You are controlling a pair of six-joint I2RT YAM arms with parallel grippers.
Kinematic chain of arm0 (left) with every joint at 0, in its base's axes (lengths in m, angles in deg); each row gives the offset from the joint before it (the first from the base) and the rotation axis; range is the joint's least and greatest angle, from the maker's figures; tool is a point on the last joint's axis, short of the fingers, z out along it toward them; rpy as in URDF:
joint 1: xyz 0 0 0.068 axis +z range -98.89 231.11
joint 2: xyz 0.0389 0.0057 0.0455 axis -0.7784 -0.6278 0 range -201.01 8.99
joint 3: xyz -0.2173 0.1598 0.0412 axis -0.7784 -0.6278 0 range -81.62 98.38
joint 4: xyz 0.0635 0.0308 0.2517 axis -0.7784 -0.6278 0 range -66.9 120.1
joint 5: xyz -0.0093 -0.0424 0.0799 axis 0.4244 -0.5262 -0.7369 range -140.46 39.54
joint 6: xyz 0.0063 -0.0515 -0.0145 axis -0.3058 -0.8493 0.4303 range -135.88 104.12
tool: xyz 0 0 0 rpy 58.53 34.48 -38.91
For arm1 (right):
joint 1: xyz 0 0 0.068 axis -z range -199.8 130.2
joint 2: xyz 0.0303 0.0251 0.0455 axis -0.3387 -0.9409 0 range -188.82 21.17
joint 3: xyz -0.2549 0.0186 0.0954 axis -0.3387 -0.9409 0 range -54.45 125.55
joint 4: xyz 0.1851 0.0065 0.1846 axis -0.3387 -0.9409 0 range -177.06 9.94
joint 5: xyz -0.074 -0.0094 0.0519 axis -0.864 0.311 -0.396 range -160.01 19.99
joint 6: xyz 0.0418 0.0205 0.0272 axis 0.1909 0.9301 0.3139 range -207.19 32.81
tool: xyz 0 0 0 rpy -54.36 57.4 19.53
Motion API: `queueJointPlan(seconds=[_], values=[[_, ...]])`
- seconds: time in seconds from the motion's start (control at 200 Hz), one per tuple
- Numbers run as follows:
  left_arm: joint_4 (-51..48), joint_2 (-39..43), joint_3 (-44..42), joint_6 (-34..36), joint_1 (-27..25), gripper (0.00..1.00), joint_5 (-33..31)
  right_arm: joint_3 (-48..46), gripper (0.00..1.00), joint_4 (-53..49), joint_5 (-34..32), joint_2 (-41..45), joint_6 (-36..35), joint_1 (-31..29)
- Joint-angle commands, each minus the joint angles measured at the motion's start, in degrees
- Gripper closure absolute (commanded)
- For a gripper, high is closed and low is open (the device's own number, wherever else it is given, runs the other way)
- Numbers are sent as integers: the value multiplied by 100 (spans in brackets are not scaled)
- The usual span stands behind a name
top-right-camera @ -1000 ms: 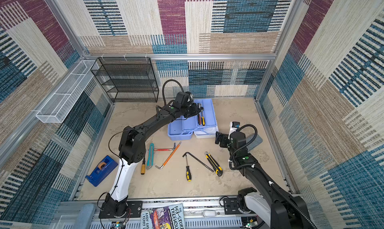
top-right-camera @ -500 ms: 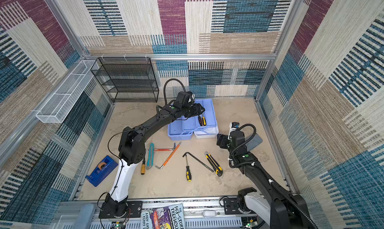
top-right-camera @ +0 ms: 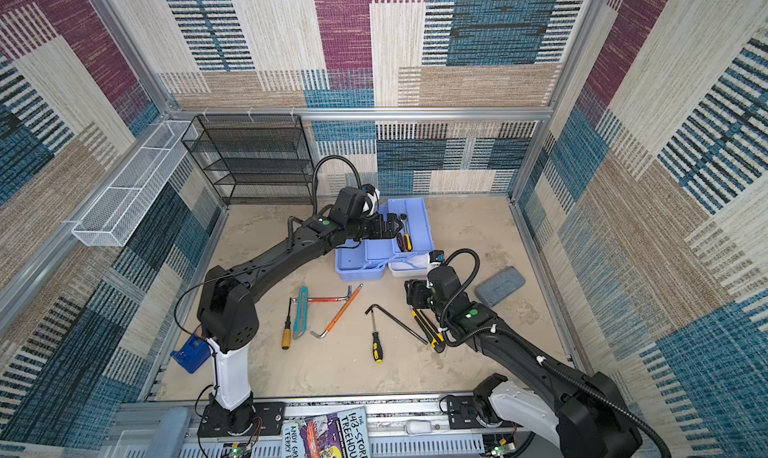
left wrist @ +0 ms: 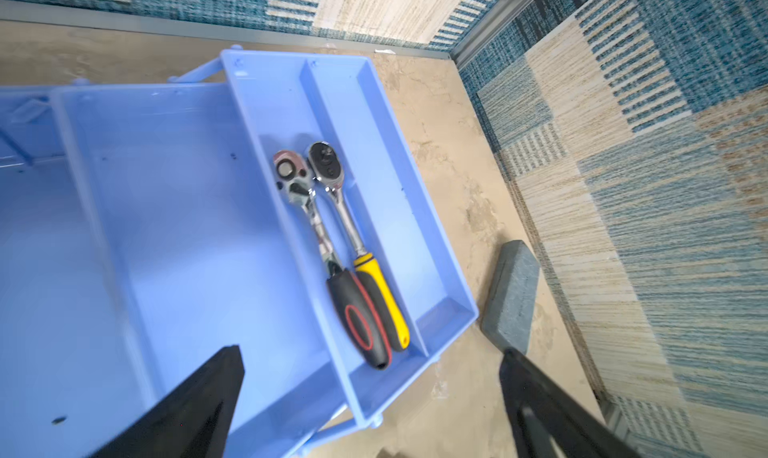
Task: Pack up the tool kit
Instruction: 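Lower the red-handled ratchet into the top tray and open the left gripper, then grasp the black-yellow screwdriver with the right gripper while left draws back toward the tools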
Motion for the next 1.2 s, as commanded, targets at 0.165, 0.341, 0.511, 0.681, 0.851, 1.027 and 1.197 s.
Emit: queueJointPlan(seconds=[0.165,0.341,0.511,0.681,0.851,1.027,1.197], values=[[609,1335,-1802,564,13,1,-1032,296,36,-109,-784,-772,1199,-1316],[647,2142,-2888,607,58,1,-1599,506,42,-101,-772,-1543,1456,-1882],[568,2852,-3815,480,205,1,-1978,674,48,-56,-694,-2037,1545,-2153],[345,3367,-4514,141,570,1,-2067,737,51,-61,-634,-2345,1562,-2202],[240,3812,-5045,-34,867,1,-2049,853,55,-28,-501,-2569,1493,-2211],[-22,4090,-5306,-64,994,1,-2193,1021,65,-74,-506,-2850,1390,-2212],[-232,4363,-5609,-145,1013,1,-2355,1192,71,-150,-392,-3182,1343,-2212]])
